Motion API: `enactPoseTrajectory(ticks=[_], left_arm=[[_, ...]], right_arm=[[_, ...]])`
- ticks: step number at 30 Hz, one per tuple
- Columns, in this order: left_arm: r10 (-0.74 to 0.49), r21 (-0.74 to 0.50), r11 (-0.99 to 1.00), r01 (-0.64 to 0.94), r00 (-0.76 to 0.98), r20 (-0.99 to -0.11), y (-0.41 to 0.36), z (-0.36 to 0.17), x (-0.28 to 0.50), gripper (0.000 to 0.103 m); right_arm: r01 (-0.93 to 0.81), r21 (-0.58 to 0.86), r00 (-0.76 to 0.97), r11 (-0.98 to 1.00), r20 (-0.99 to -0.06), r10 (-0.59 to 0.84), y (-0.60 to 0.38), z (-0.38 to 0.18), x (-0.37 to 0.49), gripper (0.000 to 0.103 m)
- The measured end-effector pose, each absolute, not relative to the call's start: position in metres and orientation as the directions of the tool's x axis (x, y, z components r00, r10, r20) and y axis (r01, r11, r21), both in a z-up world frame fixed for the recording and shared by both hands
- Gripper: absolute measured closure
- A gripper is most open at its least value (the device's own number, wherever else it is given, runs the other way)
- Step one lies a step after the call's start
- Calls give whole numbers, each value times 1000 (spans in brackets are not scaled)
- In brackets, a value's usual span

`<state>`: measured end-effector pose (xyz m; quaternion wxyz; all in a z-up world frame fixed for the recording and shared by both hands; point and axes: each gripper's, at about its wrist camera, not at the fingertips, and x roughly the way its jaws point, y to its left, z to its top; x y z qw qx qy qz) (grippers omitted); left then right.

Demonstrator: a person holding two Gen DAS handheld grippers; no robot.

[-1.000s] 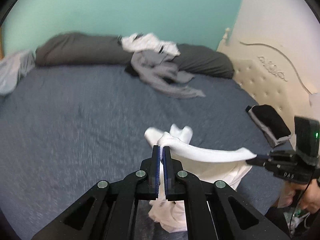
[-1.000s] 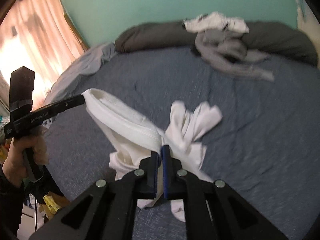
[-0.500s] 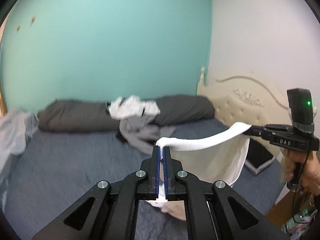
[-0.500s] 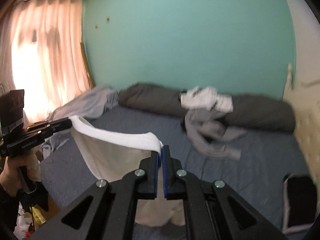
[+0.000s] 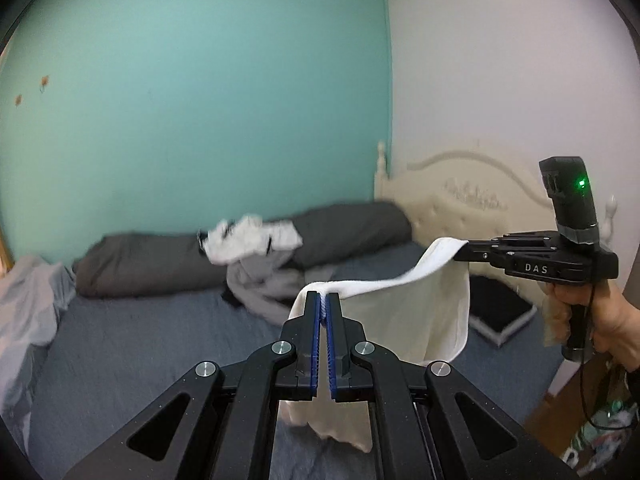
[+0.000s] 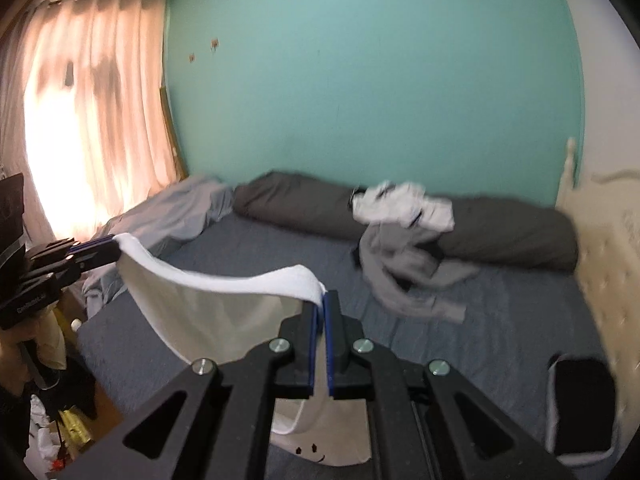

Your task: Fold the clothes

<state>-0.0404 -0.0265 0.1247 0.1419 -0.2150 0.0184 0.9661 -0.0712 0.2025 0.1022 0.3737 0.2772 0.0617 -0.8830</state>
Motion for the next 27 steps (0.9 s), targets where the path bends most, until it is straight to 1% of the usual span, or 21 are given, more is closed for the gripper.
enactPoseTrajectory(ticks=[5, 11, 16, 24, 25, 26, 27], left_arm=[[271, -81, -959, -272, -794, -544, -25, 46, -52, 100], [254, -128, -966, -225, -721, -645, -34, -36, -54, 100], [229, -130, -972, -194, -679, -698, -33, -75, -55, 100], [211, -142, -977, -159, -621, -755, -30, -116, -65, 100], [208, -143, -978, -154, -614, -761, -30, -121, -68, 100], [205, -144, -978, -148, -606, -768, -31, -125, -71, 100], [203, -146, -979, -143, -599, -775, -32, -130, -75, 100]], right_arm=[[689, 132, -511, -713, -609, -607, 202, 46, -73, 100], [686, 159, -433, -710, -695, -574, 193, -31, -74, 100], [679, 184, -364, -710, -756, -544, 186, -93, -75, 100], [644, 215, -308, -734, -806, -505, 189, -146, -91, 98], [645, 213, -303, -734, -811, -501, 189, -151, -92, 97], [646, 207, -301, -735, -815, -494, 189, -154, -94, 91], [647, 194, -307, -737, -819, -485, 190, -157, -95, 81]])
